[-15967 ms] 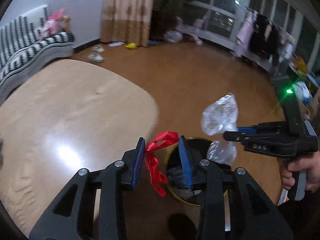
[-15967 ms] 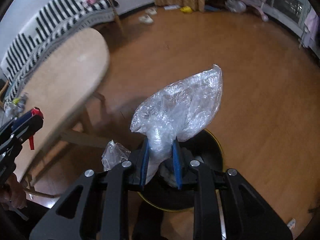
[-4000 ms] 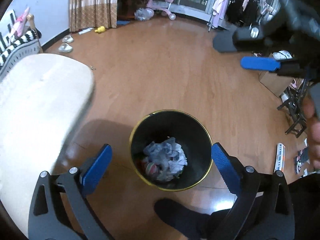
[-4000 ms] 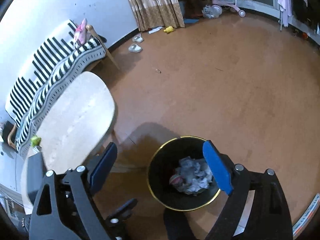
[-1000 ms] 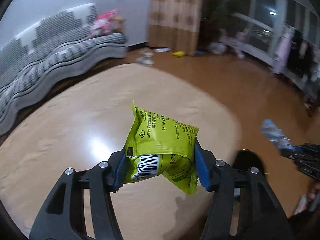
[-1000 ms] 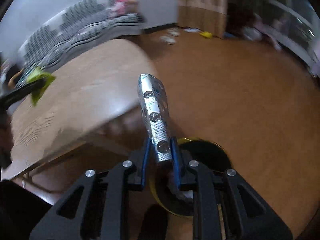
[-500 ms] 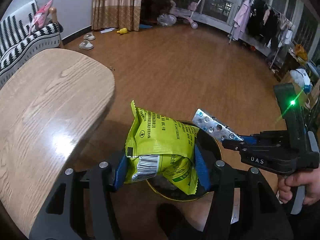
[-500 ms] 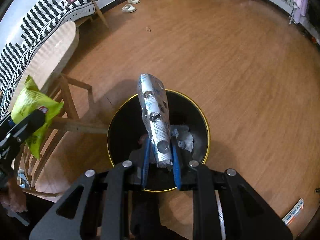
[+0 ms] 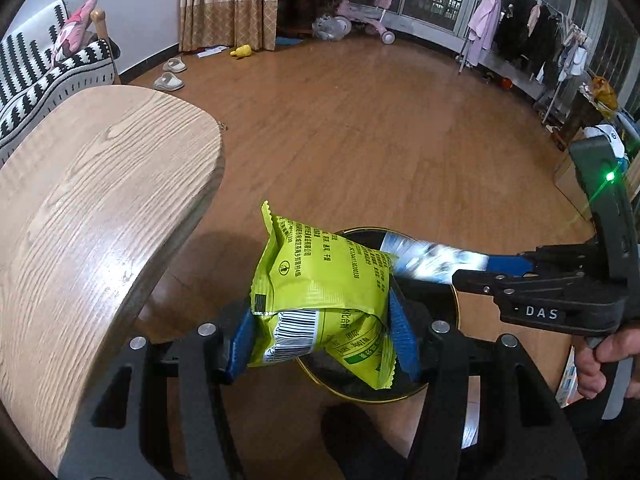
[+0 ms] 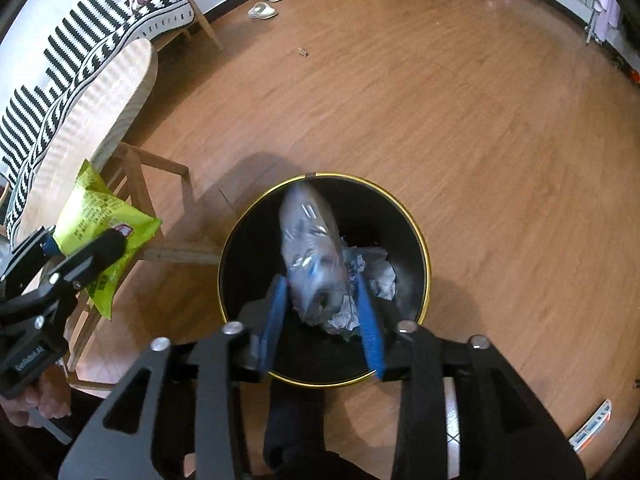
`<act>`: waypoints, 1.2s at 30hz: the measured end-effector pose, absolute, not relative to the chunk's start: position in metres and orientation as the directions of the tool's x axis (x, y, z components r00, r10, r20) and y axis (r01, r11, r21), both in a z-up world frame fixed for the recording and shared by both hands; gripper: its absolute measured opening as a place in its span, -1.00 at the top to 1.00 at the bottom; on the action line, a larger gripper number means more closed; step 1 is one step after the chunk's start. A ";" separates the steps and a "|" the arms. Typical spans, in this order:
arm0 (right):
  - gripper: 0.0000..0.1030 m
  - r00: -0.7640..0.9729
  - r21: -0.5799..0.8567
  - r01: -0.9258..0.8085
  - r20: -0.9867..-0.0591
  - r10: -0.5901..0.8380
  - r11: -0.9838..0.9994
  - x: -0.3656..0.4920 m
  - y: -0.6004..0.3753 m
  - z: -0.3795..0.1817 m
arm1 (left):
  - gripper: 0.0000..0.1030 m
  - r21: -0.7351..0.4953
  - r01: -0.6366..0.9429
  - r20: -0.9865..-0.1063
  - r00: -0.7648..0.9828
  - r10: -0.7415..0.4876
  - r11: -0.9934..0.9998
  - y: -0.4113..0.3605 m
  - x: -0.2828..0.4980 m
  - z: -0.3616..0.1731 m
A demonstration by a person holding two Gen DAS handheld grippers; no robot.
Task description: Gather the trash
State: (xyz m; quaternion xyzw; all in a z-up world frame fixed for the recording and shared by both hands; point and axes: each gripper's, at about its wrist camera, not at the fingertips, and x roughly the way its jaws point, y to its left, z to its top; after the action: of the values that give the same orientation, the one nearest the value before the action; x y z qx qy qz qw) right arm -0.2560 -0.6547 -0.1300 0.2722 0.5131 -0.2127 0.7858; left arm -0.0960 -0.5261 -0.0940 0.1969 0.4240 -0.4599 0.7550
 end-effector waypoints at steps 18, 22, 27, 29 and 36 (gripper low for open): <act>-0.25 0.461 0.236 0.690 -0.872 -0.164 0.684 -0.283 -0.665 -0.087 | -0.19 -0.171 0.899 -0.823 0.095 -0.561 0.403 -0.579 -0.112 -0.117; -0.33 0.453 0.223 0.710 -0.871 -0.190 0.668 -0.287 -0.671 -0.081 | -0.72 -0.182 0.903 -0.814 0.084 -0.574 0.390 -0.587 -0.117 -0.118; -0.47 0.457 0.209 0.711 -0.863 -0.215 0.671 -0.284 -0.671 -0.074 | -0.80 -0.152 0.908 -0.802 0.117 -0.586 0.389 -0.579 -0.120 -0.106; -0.54 0.456 0.197 0.708 -0.861 -0.226 0.678 -0.280 -0.667 -0.071 | -0.82 -0.148 0.906 -0.790 0.133 -0.599 0.396 -0.567 -0.118 -0.095; -0.62 0.509 0.184 0.631 -0.832 -0.223 0.753 -0.238 -0.624 -0.045 | -0.87 -0.126 0.864 -0.741 0.245 -0.625 0.488 -0.499 -0.096 -0.041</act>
State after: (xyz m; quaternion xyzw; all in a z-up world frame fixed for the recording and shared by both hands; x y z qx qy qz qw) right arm -0.2379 -0.6243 -0.0454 0.2406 0.4245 -0.2557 0.8346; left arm -0.0959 -0.4986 -0.0407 0.1561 0.3819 -0.4815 0.7732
